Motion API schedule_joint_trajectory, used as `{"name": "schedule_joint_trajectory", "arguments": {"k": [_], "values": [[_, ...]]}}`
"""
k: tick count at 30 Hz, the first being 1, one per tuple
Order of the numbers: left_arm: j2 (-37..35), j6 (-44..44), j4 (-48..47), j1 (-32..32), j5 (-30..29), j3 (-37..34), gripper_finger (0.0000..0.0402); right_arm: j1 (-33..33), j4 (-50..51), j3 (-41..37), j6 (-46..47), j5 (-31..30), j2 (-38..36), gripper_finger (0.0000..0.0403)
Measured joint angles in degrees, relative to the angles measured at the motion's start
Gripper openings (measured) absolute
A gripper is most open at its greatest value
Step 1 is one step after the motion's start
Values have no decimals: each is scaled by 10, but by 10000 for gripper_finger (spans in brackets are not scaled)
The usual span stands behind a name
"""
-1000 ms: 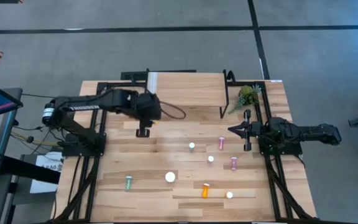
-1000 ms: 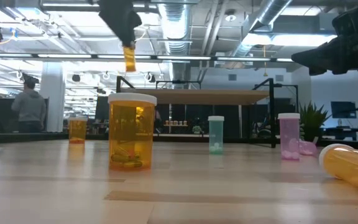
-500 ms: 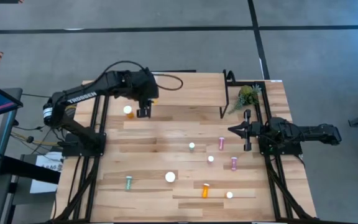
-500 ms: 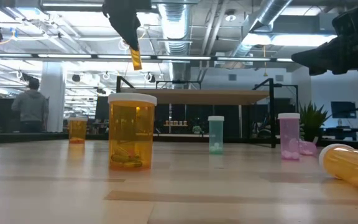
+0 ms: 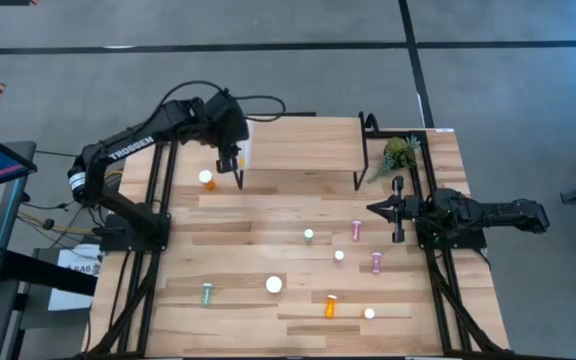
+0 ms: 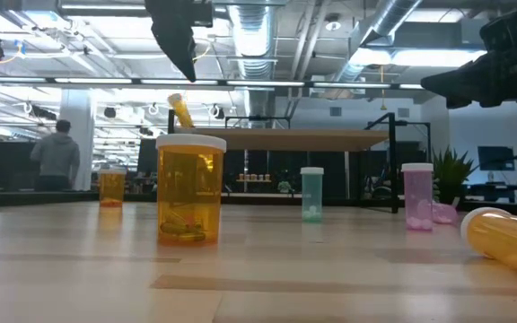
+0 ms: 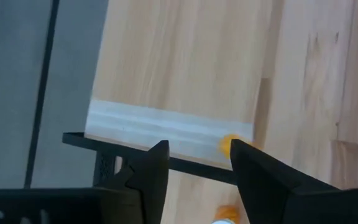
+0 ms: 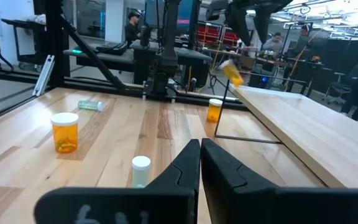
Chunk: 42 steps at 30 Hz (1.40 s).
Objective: Pick and place medicine bottles onto shelf by color
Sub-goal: Put the top small orange pill bottle on the shelf
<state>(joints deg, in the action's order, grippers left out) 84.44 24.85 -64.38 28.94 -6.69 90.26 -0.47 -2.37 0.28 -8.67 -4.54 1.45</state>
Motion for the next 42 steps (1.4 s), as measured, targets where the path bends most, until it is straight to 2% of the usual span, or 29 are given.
{"name": "schedule_joint_trajectory", "arguments": {"k": [8,11,16,20,23,27,33,38,42], "values": [[0,-11,-7,9,38,0,165,0,0,0,0,0,0,38],[0,-16,-17,4,72,0,165,0,0,0,0,0,0,38],[0,-35,-48,-30,109,0,165,0,0,0,0,0,0,38],[-1,-83,-85,-71,140,-17,165,0,0,0,1,0,0,38],[-21,-150,-56,-108,120,-73,165,0,0,0,1,0,0,38],[-71,-274,25,-158,22,-189,164,0,0,0,3,0,0,38],[-161,-434,250,-222,-96,-390,164,0,0,0,2,0,0,38],[-185,-570,369,-232,-122,-504,164,0,0,0,2,0,0,38],[-177,-631,433,-229,-132,-571,164,0,1,0,2,0,0,38]]}}
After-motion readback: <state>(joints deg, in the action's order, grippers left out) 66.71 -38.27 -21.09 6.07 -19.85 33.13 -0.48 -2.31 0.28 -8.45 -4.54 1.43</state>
